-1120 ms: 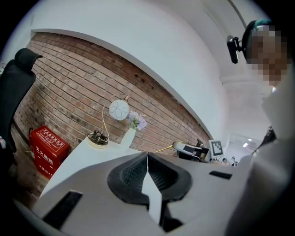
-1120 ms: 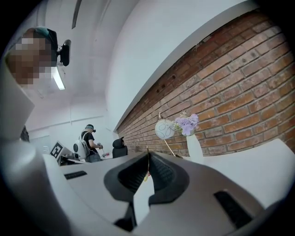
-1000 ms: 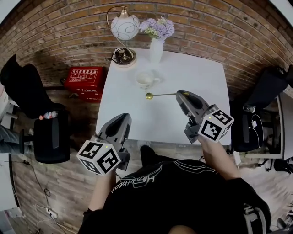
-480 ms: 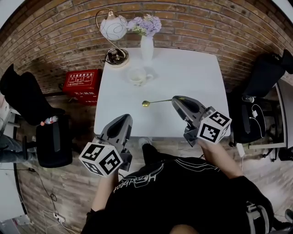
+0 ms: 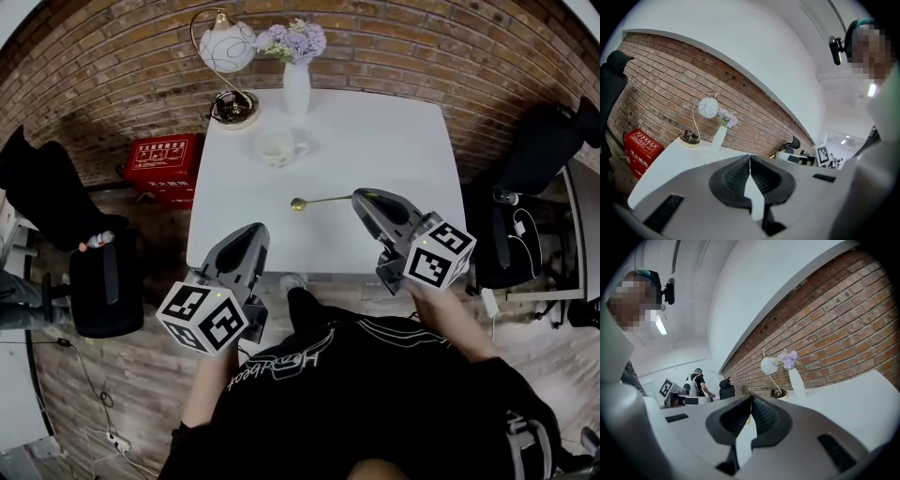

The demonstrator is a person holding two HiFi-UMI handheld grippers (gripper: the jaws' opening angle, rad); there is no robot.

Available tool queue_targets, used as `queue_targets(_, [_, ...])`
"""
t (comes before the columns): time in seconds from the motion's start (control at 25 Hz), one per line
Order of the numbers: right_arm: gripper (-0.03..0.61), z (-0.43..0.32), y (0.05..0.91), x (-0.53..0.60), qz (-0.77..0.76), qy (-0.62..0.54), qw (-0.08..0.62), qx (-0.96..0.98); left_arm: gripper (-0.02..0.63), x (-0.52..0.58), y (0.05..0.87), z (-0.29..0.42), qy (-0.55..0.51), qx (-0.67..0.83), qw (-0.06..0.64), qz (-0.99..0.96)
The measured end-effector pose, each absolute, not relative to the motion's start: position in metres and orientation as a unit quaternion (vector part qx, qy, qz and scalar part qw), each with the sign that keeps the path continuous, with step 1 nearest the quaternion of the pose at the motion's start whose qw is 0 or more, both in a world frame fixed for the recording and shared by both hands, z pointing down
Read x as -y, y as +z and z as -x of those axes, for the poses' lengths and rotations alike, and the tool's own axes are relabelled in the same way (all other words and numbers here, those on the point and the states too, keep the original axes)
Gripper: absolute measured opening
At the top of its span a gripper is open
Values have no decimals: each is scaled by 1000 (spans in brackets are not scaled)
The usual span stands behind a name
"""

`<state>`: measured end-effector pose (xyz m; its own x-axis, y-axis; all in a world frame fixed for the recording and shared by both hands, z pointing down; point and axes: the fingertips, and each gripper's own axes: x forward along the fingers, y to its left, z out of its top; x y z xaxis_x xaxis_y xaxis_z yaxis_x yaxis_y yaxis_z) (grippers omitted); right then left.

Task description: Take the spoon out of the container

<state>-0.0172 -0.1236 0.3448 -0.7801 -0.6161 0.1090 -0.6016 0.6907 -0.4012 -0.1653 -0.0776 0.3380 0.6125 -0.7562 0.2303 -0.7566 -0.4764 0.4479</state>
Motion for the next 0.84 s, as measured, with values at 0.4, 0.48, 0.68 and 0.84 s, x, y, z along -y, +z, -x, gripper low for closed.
queue_targets(0.4, [0,16,337,120,326,-205,23,-923,5,73,333,162,0,443,253,-860])
queue_targets(0.48, [0,16,335,120,328,-205,23,-922,6,73,332,163,-2,443,253,-860])
queue_targets(0.68, [0,14,333,121,329,-205,23,-921,5,75,329,162,-3,440,250,-862])
queue_targets(0.84, [0,12,333,122,333,-207,24,-919,5,78,330,161,-3,439,251,-863])
